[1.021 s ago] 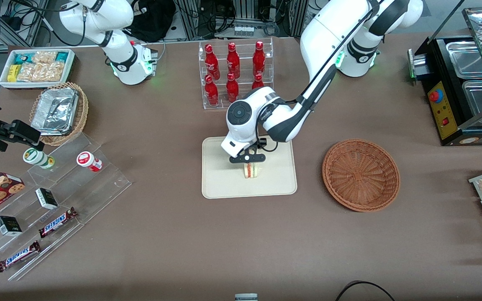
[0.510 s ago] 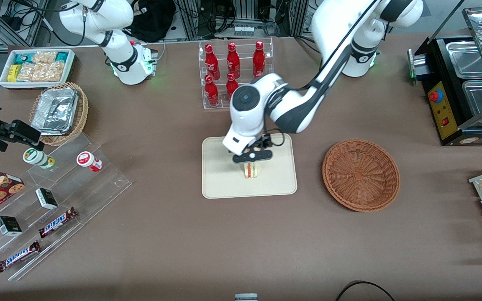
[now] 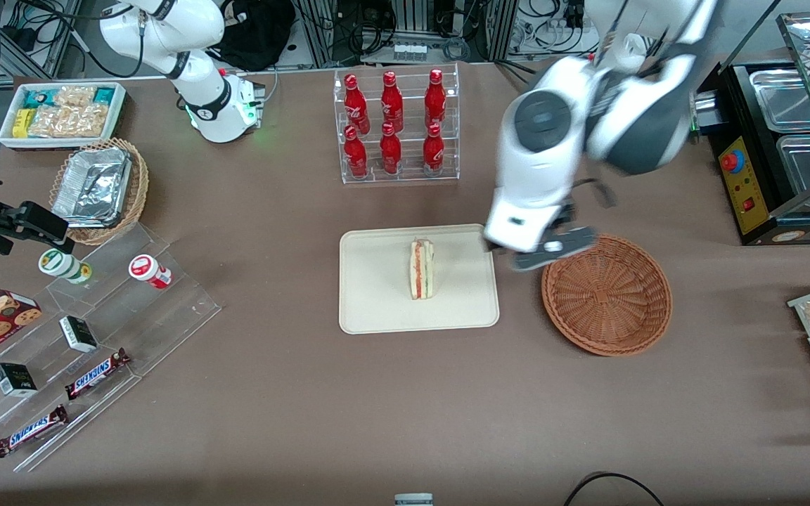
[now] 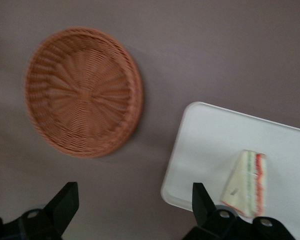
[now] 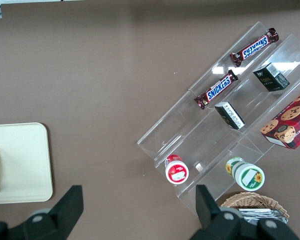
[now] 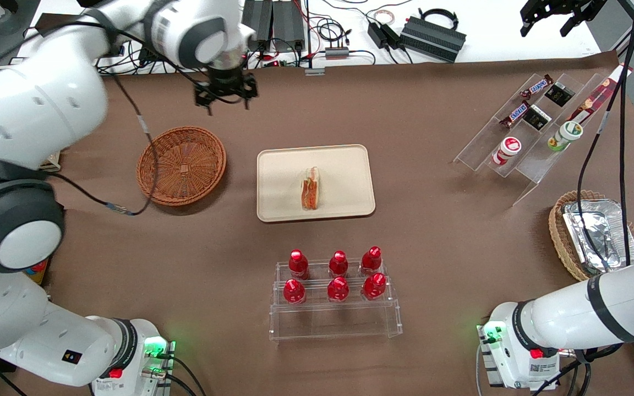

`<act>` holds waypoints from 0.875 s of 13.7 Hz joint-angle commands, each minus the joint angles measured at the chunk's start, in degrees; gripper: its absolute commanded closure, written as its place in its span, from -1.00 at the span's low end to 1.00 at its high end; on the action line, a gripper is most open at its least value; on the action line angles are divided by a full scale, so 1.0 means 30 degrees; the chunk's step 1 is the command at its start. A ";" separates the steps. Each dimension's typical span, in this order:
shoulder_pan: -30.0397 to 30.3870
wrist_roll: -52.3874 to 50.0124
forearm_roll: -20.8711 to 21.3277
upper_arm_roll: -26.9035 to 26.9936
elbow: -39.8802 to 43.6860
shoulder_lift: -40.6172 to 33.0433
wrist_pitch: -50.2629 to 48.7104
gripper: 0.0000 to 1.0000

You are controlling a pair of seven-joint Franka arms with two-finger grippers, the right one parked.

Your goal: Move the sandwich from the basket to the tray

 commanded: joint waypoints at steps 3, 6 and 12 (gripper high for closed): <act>0.4230 0.6666 -0.1290 -0.0153 -0.2973 -0.4004 -0.1629 -1.00; 0.6315 1.0452 -0.1531 -0.0152 -0.2914 -0.4826 -0.2979 -1.00; 0.9042 1.5590 -0.2087 -0.0123 -0.2828 -0.5884 -0.4417 -1.00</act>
